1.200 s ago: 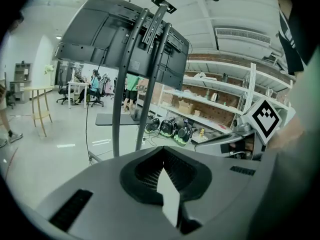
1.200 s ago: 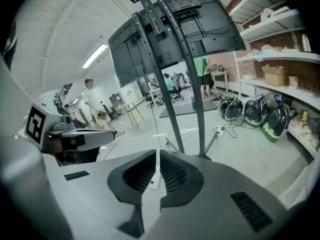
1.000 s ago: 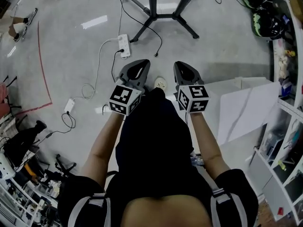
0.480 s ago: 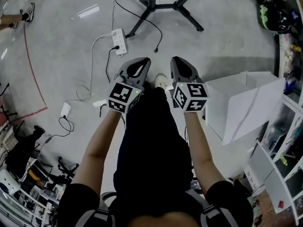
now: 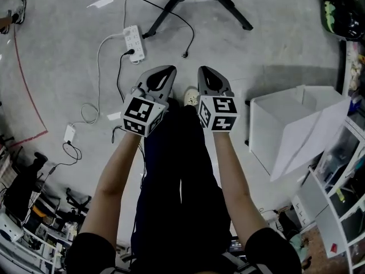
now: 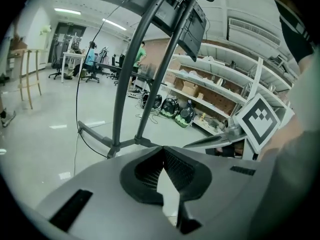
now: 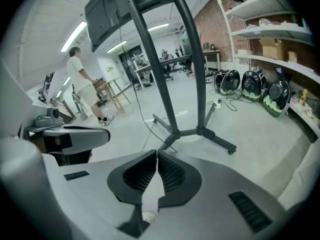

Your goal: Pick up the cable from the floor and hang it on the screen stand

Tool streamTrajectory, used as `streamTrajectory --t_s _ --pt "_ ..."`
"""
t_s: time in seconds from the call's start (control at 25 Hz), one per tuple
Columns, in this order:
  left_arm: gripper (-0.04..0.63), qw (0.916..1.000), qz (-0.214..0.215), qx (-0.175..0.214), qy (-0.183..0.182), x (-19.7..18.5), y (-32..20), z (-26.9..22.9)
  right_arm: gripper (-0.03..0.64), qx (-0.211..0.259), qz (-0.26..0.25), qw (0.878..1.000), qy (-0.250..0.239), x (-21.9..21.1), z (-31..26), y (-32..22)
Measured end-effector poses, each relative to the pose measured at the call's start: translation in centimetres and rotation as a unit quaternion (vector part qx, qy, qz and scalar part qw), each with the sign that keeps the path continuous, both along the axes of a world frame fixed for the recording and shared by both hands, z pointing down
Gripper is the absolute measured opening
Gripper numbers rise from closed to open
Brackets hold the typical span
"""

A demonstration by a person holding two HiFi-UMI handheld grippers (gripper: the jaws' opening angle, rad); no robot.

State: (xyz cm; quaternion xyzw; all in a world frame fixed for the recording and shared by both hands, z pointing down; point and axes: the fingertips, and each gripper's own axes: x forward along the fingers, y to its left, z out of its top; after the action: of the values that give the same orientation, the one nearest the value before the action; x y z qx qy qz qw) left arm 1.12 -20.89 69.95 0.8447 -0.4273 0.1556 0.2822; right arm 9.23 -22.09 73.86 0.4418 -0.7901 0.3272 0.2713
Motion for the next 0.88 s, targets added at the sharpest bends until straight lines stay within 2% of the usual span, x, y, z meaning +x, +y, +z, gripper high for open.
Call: streamTrajectory --t_s 0.28,0.48,0.68,0.88 --pt "0.008 0.9997 -0.005 -0.018 0.016 0.9 -0.1 7.7 0.026 -0.026 0.010 0.999 -0.017 -0.4 9.1 0.4" --pt "0.008 0.9992 -0.005 -0.038 0.012 0.6 1.0 15.0 0.027 -0.055 0.050 0.996 -0.048 -0.4 14.8 1.2" --pt "0.008 0.9984 -0.006 -0.056 0.004 0.2 1.9 21.4 0.028 -0.076 0.047 0.995 -0.040 -0.8 20.8 1.9" --pt "0.008 0.9983 -0.003 -0.058 0.005 -0.3 1.8 26.7 0.030 -0.074 0.048 0.996 -0.021 -1.4 26.8 1.5"
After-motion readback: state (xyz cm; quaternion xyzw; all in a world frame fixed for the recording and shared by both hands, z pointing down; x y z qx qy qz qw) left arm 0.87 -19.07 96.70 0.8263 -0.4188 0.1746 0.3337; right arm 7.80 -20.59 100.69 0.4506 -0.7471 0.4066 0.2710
